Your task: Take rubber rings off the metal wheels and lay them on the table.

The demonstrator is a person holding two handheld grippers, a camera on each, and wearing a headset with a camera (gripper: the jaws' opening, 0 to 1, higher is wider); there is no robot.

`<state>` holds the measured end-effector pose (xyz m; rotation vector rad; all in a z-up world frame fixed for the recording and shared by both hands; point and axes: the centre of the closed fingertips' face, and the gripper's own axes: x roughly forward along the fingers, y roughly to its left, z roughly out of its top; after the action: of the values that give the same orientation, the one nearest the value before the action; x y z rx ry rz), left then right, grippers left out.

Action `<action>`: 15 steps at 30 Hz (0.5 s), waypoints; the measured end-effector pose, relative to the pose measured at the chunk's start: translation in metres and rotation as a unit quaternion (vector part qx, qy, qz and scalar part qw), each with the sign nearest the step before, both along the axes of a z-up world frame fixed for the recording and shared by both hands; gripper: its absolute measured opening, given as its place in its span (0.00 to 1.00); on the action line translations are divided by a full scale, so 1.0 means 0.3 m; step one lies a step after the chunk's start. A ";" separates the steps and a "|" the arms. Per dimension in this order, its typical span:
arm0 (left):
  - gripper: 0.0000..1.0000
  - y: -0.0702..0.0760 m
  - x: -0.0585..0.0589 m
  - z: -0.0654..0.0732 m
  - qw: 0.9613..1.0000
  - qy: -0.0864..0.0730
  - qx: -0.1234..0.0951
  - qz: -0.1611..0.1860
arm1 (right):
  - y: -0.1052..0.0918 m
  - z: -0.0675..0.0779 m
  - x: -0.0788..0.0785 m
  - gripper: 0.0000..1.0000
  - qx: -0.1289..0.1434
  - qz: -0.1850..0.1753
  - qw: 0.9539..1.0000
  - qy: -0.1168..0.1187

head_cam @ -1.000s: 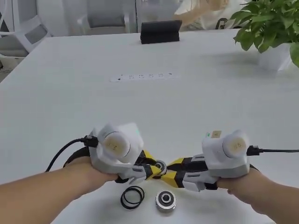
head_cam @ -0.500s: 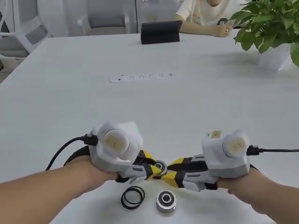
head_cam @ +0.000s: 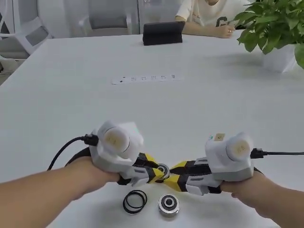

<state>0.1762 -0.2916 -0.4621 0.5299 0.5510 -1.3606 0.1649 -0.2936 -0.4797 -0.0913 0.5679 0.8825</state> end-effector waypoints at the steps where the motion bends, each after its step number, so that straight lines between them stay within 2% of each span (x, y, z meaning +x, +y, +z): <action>1: 0.08 0.000 0.000 -0.001 1.000 0.001 0.000 0.000 | 0.000 0.000 0.000 0.17 0.000 0.000 1.000 0.000; 3: 0.08 0.000 -0.001 -0.001 1.000 0.004 -0.001 0.002 | 0.000 0.000 -0.001 0.17 0.000 0.000 1.000 0.000; 5: 0.11 -0.001 -0.009 -0.002 1.000 0.013 -0.002 -0.003 | 0.000 0.000 -0.001 0.17 0.000 0.000 1.000 0.000; 15: 0.11 -0.004 -0.010 0.002 1.000 0.011 0.001 -0.001 | 0.001 0.001 -0.001 0.17 0.000 0.000 1.000 0.000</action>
<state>0.1732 -0.2928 -0.4614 0.5173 0.5703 -1.3684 0.1645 -0.2934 -0.4793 -0.0919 0.5688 0.8821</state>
